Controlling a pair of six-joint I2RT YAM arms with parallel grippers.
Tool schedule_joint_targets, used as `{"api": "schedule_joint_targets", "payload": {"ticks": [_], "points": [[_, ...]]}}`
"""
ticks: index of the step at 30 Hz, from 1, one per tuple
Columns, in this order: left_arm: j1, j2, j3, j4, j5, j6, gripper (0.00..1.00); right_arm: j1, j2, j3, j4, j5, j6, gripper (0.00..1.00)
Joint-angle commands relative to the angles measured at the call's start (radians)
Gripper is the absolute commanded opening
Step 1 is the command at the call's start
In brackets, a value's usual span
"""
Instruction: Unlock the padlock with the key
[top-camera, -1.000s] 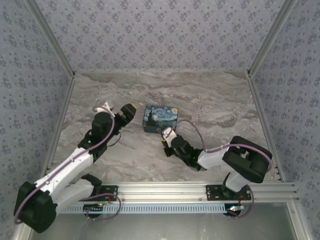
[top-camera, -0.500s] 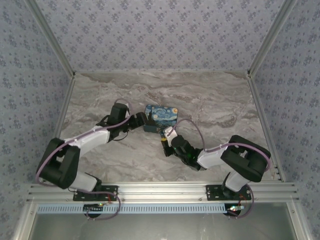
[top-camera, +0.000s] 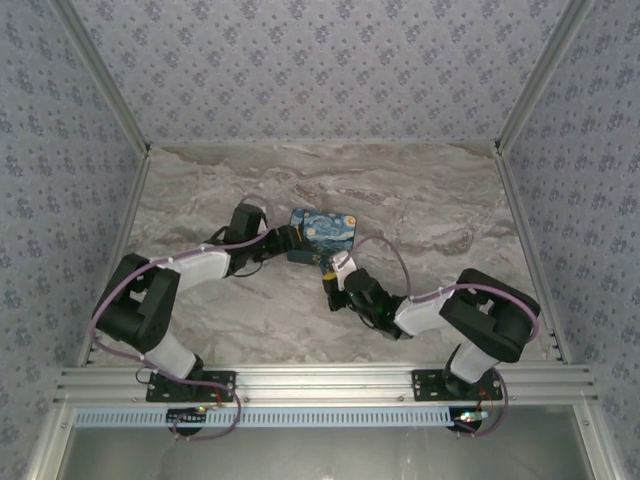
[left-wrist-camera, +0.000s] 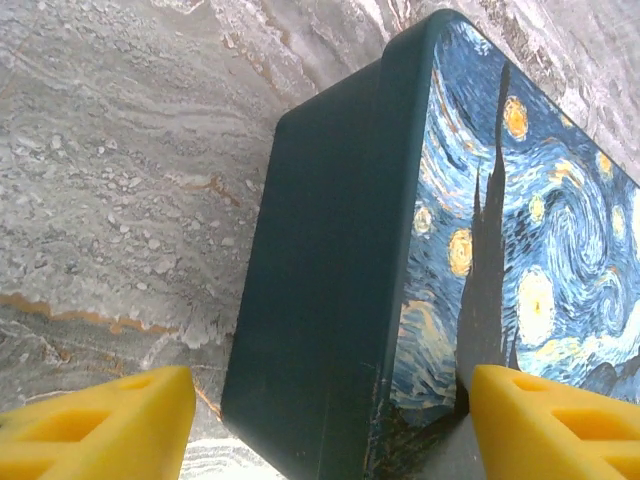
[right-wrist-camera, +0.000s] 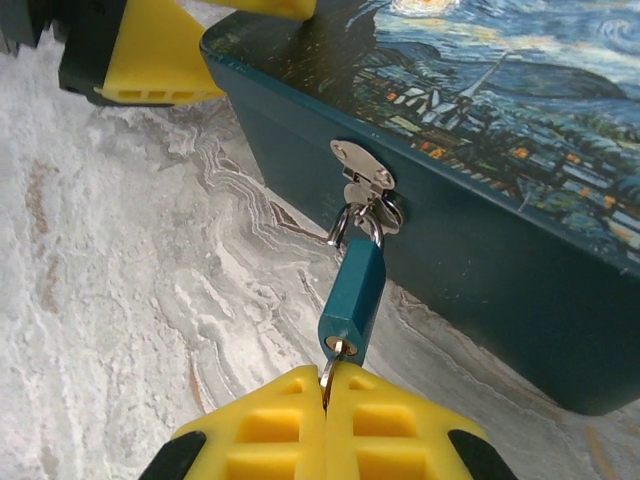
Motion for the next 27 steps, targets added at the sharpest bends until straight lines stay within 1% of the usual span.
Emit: {"api": "schedule_joint_targets", "payload": {"ticks": [1, 4, 9, 19, 22, 27], "points": [[-0.011, 0.022, -0.055, -0.014, -0.024, -0.01, 0.71, -0.034, 0.038, -0.03, 0.053, -0.085, 0.112, 0.0], [-0.019, 0.016, -0.084, -0.013, -0.041, -0.015, 0.7, -0.067, 0.071, -0.057, 0.139, -0.155, 0.188, 0.0], [-0.021, -0.005, -0.129, -0.009, -0.057, -0.032, 0.7, -0.111, 0.1, -0.071, 0.195, -0.236, 0.303, 0.0], [-0.021, -0.046, -0.175, -0.017, -0.082, -0.048, 0.69, -0.194, 0.131, -0.073, 0.205, -0.383, 0.582, 0.0], [-0.022, -0.051, -0.18, -0.017, -0.086, -0.052, 0.7, -0.206, 0.155, -0.073, 0.222, -0.41, 0.636, 0.0], [-0.02, -0.057, -0.184, -0.019, -0.091, -0.055, 0.7, -0.225, 0.176, -0.088, 0.241, -0.41, 0.677, 0.0]]}}
